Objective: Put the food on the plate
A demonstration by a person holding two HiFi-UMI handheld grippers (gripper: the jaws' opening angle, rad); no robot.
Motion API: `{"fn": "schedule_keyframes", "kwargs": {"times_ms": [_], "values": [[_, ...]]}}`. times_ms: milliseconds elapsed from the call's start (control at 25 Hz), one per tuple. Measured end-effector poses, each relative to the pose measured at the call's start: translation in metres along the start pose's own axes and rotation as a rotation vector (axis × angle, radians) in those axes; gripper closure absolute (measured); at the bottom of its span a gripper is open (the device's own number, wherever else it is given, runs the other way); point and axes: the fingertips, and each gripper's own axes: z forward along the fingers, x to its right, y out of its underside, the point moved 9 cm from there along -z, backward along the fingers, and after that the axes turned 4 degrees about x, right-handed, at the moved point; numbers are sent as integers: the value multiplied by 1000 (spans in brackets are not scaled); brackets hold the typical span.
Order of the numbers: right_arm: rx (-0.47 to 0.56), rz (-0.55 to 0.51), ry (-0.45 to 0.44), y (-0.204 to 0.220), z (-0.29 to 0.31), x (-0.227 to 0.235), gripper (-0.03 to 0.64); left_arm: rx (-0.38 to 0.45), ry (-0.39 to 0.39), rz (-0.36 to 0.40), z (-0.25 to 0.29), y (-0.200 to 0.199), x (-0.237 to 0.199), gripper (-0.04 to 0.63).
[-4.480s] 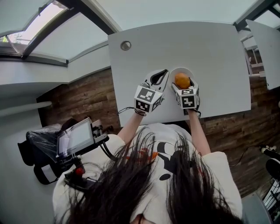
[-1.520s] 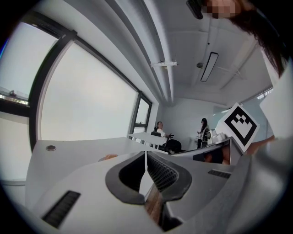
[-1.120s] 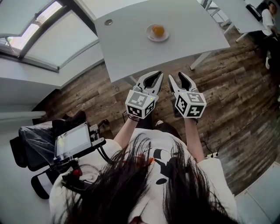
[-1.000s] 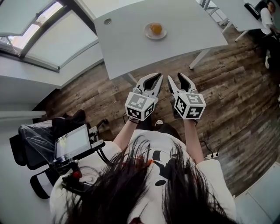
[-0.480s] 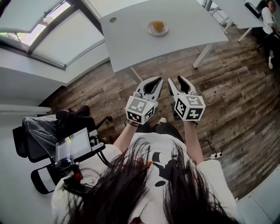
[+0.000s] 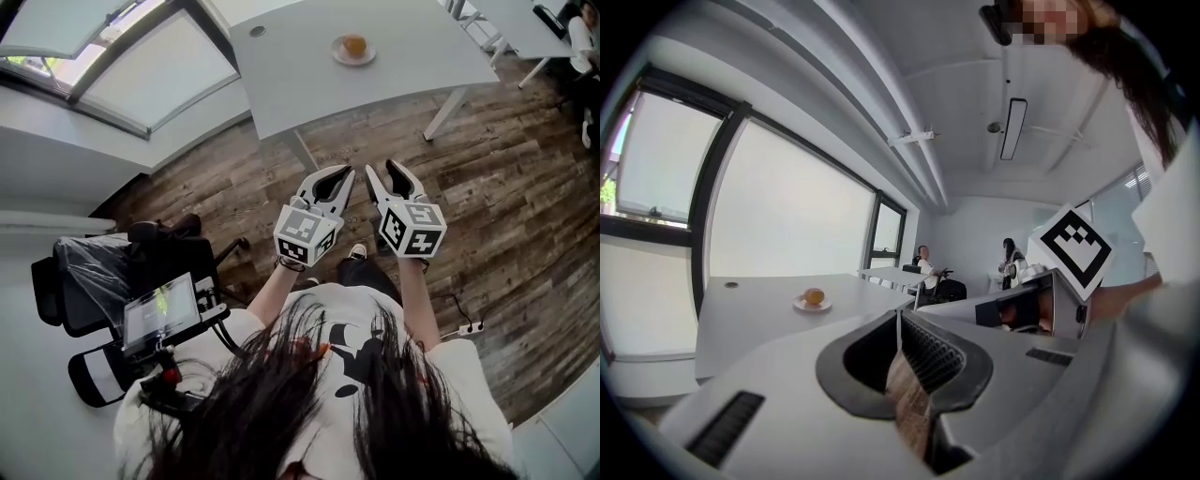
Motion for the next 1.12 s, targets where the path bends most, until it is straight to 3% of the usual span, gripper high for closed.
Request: {"fn": "schedule_keyframes", "kwargs": {"times_ms": [360,640,800,840,880,920,1120], "values": [[-23,35,-7,16,-1,-9,417,-20,-17,1,-14,8,-5,589],[15,13,14,37,-30,-96,417,14,9,1,-107,11,-12,589],[21,21,40,53,-49,-123,417,17,34,-10,-136,19,-8,589],[27,27,53,57,-54,-128,424,18,39,-13,-142,21,-6,589],[36,36,69,61,-59,-132,513,20,44,-15,-147,23,-5,589],[45,46,81,65,-64,-136,538,22,49,-16,-152,24,-4,589],[50,37,100,83,-89,-156,538,30,74,-17,-178,33,8,589]]}}
